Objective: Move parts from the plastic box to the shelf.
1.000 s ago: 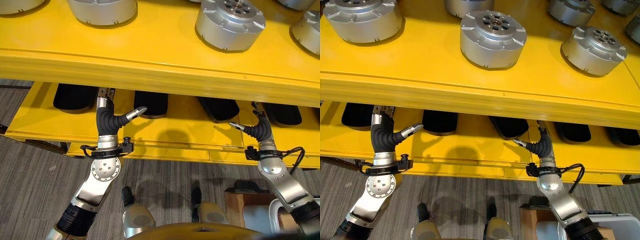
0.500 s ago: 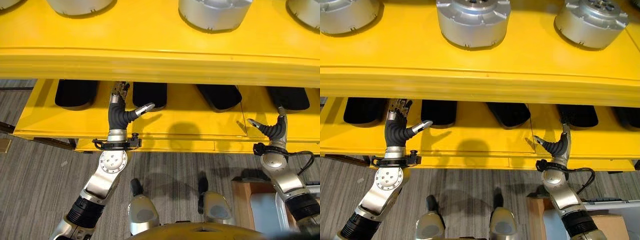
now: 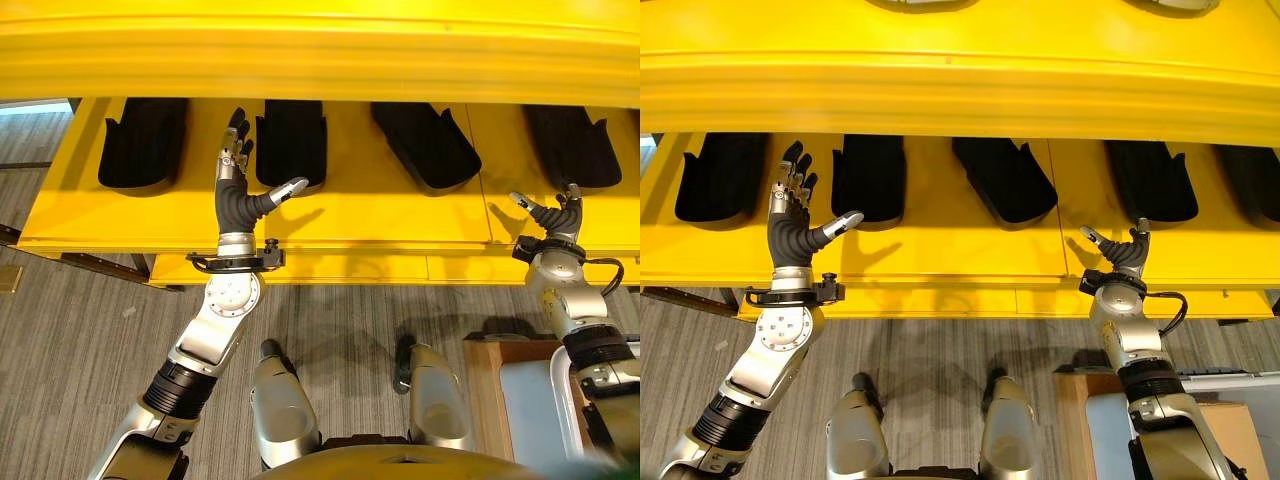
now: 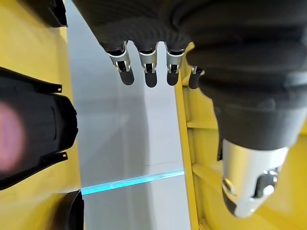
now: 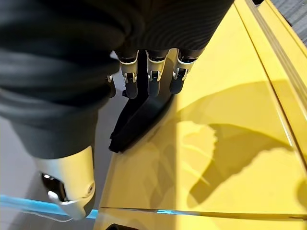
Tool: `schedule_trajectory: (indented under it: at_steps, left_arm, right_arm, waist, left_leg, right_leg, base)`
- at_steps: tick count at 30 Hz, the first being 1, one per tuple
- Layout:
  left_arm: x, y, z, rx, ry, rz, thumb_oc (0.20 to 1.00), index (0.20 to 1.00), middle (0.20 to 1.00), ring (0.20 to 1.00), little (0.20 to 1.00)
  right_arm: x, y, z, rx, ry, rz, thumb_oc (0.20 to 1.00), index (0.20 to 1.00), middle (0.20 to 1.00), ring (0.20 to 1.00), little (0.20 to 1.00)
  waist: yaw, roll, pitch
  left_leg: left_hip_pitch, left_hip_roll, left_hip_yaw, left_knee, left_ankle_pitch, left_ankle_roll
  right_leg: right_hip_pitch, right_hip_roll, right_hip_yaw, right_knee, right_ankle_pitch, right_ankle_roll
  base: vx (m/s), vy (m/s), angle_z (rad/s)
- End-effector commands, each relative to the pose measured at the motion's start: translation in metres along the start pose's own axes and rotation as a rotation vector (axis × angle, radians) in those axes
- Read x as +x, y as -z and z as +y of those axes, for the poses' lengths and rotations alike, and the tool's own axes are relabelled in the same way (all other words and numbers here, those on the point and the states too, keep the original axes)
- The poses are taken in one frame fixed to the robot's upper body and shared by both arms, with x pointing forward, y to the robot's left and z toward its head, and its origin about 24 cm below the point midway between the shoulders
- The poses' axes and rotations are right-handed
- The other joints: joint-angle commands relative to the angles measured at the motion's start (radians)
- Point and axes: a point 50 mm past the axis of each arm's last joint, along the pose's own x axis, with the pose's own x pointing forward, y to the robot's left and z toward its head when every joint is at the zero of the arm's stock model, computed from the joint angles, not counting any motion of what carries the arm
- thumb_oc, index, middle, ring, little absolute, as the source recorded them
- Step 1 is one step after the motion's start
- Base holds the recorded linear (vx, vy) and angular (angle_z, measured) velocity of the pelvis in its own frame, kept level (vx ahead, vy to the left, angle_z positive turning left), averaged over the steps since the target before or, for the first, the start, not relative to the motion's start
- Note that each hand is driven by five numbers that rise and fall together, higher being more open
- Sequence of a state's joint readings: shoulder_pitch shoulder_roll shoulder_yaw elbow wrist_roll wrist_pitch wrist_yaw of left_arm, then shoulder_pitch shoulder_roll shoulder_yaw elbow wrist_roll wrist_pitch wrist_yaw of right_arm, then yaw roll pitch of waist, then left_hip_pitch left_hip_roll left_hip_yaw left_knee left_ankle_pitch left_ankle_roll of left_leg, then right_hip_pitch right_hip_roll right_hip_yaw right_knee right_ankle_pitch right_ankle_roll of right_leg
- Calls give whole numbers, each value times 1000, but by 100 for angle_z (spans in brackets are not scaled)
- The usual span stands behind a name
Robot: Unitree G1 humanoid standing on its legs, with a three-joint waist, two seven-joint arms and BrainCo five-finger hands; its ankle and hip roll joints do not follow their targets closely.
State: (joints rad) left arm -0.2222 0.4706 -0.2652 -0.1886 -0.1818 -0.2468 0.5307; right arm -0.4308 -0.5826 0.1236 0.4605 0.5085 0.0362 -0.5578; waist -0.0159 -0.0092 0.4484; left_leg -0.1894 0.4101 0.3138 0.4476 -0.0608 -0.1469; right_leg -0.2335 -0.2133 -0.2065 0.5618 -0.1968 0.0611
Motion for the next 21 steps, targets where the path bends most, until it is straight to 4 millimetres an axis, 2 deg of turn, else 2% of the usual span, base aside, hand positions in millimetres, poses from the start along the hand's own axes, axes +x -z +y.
schedule_trajectory:
  at_steps: [1, 5, 11, 17, 21]
  left_arm:
    - [1, -10, -9, -30, 22, -72, 1000, 1000, 1000, 1000, 1000]
    - [3, -10, -11, -38, 30, -69, 1000, 1000, 1000, 1000, 1000]
    - [3, -11, -16, -53, 28, -79, 1000, 1000, 1000, 1000, 1000]
    - [3, -13, -20, -61, 29, -98, 1000, 1000, 1000, 1000, 1000]
    - [3, -13, -21, -67, 25, -104, 1000, 1000, 1000, 1000, 1000]
  right_arm:
    - [13, -35, -3, 101, -24, -103, 1000, 1000, 1000, 1000, 1000]
    - [22, -58, -5, 92, -36, -171, 1000, 1000, 1000, 1000, 1000]
    - [29, -96, -1, 59, -35, -277, 1000, 1000, 1000, 1000, 1000]
    - [35, -124, 4, 19, -31, -346, 1000, 1000, 1000, 1000, 1000]
    - [41, -135, 4, -4, -23, -344, 1000, 1000, 1000, 1000, 1000]
  waist:
    - [14, -23, -29]
    - [23, -24, -25]
    - [32, -9, -2]
    - [41, 7, 17]
    - [46, 16, 24]
  left_leg:
    - [6, -4, 85, 111, -105, 95]
    - [-6, -16, 74, 123, -126, 103]
    - [-16, -32, 63, 101, -111, 96]
    - [-21, -44, 57, 79, -94, 88]
    - [-25, -50, 54, 74, -91, 86]
  right_leg:
    - [42, -23, -163, 176, -129, -75]
    - [27, -28, -166, 210, -144, -75]
    - [2, -43, -166, 231, -152, -72]
    - [-13, -58, -163, 246, -160, -72]
    - [-21, -66, -164, 252, -164, -73]
  base:
    - [63, -35, -1]
    - [27, -18, 4]
    - [-41, 25, 8]
    - [-37, 29, 2]
    - [-21, 16, 3]
